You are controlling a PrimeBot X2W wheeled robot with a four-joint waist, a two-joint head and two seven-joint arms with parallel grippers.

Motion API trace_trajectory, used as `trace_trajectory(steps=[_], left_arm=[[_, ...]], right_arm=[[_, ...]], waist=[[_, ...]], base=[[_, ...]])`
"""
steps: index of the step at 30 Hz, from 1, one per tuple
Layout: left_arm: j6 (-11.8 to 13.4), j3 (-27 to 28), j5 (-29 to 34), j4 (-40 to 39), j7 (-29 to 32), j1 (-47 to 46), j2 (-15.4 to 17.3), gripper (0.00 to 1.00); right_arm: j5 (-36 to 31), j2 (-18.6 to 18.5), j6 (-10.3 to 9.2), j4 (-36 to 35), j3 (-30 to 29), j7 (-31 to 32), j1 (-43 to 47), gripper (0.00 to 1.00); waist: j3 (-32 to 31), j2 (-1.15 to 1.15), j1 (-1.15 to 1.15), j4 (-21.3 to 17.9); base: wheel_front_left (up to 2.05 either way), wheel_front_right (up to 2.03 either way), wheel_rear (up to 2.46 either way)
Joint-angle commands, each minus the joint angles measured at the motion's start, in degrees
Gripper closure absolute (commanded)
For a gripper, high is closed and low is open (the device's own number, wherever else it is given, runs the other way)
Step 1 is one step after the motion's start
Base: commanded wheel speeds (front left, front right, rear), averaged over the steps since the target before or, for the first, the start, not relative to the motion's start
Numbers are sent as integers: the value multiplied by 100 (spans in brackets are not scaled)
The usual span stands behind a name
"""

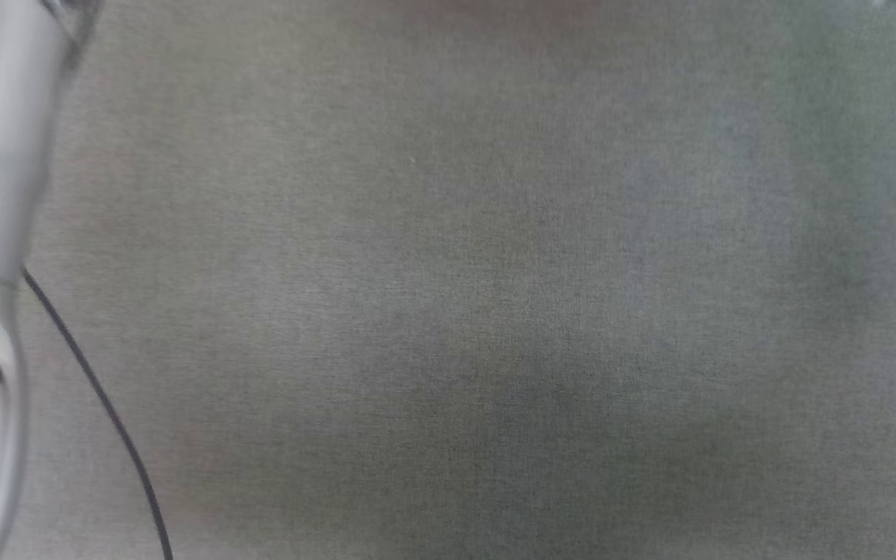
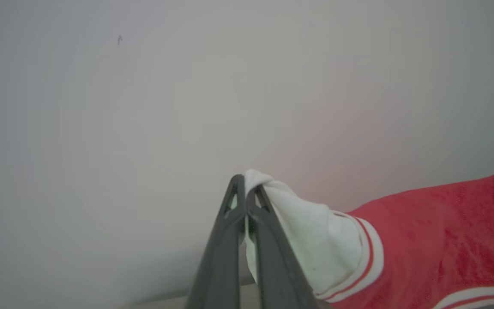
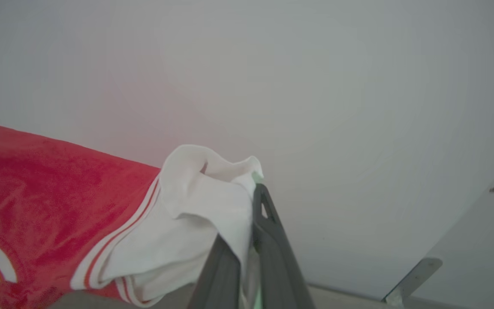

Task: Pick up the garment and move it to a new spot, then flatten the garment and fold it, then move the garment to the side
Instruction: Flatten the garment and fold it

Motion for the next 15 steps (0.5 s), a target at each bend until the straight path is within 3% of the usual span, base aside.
trace_trajectory(steps=[1,4,10,15], left_arm=[[-84,-27,-104,105,104,255,13,100],[-259,-101,-207,268,411,733,29,100],[-471,-147,-558,195,1159,1833,177,100],[-362,-144,-813,-467,1645,2863,503,100]], right_arm=[[319,21,-8,106,91,218,246,100],[1094,2,-8,45,303,762,641,100],[2359,-436,-8,-644,854,1986,1662,100],[3093,-945,-9,-1391,1145,2789,2531,100]], waist=[[-188,0,0,48],[-430,0,0,42],[-959,0,0,-1],[-1346,0,0,-44]], base=[[0,0,0],[0,0,0],[0,0,0],[0,0,0]])
